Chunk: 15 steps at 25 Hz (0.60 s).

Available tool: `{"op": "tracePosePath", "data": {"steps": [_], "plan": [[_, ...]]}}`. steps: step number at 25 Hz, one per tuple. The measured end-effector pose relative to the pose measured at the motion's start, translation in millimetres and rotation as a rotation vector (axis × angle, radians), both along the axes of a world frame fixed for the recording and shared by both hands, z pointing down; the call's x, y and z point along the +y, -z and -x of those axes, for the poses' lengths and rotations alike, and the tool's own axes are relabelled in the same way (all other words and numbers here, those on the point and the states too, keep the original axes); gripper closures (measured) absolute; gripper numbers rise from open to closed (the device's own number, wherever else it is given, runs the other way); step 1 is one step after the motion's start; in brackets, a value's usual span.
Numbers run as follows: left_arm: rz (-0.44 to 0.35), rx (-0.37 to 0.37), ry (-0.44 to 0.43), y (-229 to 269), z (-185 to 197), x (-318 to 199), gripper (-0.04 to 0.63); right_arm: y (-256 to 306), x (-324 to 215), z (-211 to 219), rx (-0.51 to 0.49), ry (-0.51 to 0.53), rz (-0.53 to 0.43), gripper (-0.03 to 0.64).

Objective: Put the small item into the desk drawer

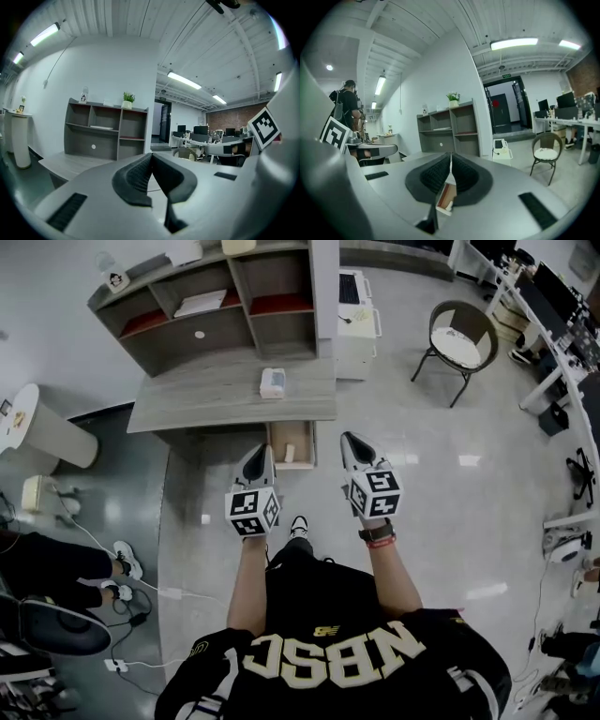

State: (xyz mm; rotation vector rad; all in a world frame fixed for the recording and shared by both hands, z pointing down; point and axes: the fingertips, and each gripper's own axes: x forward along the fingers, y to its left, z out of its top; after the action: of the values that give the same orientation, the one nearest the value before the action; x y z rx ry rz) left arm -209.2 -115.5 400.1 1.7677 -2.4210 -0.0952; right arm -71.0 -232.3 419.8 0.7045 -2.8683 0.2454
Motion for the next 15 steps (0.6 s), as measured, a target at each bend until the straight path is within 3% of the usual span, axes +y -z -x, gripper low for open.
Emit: {"op": "tracePosePath", "data": {"steps": [6, 15], "plan": [[-0.039, -0.034, 0.019, 20.8, 1.5, 10.3, 0.580, 26.3, -1.7, -6.9, -0.028, -0.022, -0.059, 0.604], [-0.032, -0.042, 0.001, 20.3, 7.4, 9.9, 0.580, 25.2, 1.3, 3.8, -0.022, -0.022, -0.065, 0.606]]}}
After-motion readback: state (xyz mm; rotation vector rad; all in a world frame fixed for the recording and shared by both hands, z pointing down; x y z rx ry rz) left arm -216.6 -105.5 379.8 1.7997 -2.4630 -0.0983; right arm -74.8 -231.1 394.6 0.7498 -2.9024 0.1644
